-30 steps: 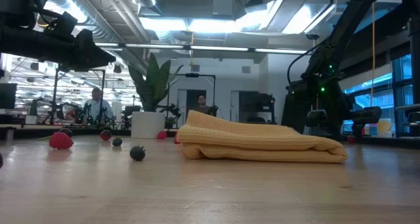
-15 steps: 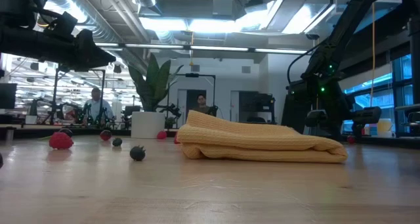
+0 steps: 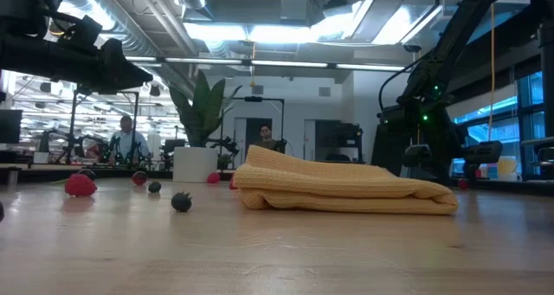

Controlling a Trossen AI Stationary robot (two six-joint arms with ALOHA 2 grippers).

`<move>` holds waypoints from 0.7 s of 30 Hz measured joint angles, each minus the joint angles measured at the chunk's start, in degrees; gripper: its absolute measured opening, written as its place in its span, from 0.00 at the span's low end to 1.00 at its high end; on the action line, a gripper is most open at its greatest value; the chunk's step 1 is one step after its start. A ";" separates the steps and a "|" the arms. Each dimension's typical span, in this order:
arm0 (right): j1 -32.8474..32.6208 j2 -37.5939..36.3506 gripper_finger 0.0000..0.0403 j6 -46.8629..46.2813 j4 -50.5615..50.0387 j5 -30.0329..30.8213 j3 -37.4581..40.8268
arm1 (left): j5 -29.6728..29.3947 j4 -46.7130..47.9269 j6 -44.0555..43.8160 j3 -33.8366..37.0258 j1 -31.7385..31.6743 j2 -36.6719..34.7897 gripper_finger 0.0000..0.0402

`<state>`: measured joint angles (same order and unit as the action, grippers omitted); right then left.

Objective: Pick and placing Produce into tupperware
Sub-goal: Put the top red cherry into the black container

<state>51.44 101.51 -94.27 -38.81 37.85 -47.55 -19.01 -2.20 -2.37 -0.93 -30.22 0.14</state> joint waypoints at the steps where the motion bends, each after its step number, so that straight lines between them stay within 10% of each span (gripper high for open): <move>1: 0.00 0.00 0.55 -0.13 -0.02 0.00 0.00 | 0.00 0.00 0.00 0.00 0.00 0.02 0.54; 21: 0.00 0.00 0.40 -4.50 -1.45 -0.20 0.00 | 0.00 0.00 0.00 0.00 -0.02 0.02 0.54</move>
<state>51.44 101.51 -98.77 -40.25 37.65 -47.55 -19.01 -2.19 -2.37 -0.93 -30.24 0.16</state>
